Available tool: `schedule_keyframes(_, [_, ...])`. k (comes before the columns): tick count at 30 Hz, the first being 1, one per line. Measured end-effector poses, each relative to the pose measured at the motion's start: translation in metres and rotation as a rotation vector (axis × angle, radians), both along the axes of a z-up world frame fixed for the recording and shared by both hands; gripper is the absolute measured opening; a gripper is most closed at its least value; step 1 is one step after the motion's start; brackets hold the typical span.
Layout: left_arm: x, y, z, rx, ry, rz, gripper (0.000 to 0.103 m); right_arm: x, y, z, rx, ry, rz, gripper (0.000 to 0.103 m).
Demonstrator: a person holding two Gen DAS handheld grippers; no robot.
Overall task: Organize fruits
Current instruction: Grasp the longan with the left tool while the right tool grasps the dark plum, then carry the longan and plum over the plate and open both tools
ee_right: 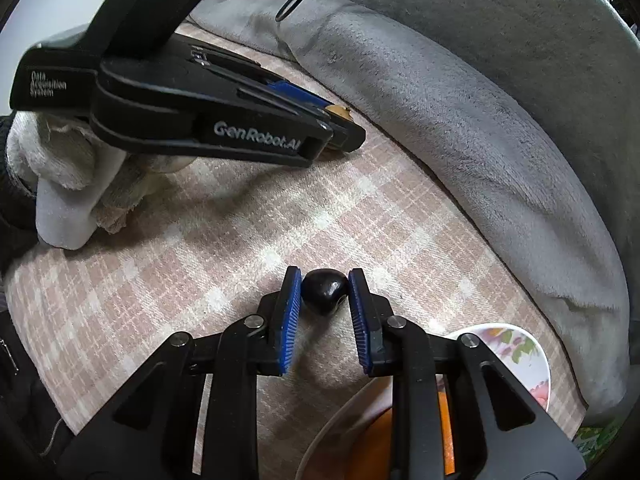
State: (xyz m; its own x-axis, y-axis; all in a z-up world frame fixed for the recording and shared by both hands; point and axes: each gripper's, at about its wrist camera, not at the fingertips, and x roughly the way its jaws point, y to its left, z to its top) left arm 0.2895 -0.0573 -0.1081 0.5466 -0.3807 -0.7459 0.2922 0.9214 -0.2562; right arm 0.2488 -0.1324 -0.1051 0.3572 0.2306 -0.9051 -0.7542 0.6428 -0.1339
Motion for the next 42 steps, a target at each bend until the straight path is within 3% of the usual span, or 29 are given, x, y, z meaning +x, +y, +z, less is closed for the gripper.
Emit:
schedule_keyframes(9, [-0.011,0.005,0.007,-0.001,-0.011,0.013,0.026,-0.01,-0.01,0.011,0.046,-0.014,-0.004,0.025])
schedule_keyframes(21, [-0.037,0.0,0.039,0.019,-0.095,-0.003,0.026,-0.034,-0.043,0.037,0.133,-0.037,-0.022,0.025])
schedule_keyframes(32, [-0.056,-0.027,0.059,0.024,-0.154,-0.049,0.026,-0.048,-0.054,0.067,0.208,-0.061,-0.057,0.025])
schedule_keyframes(42, [-0.066,-0.05,0.07,0.014,-0.176,-0.095,0.026,-0.061,-0.093,0.083,0.293,-0.086,-0.123,0.025])
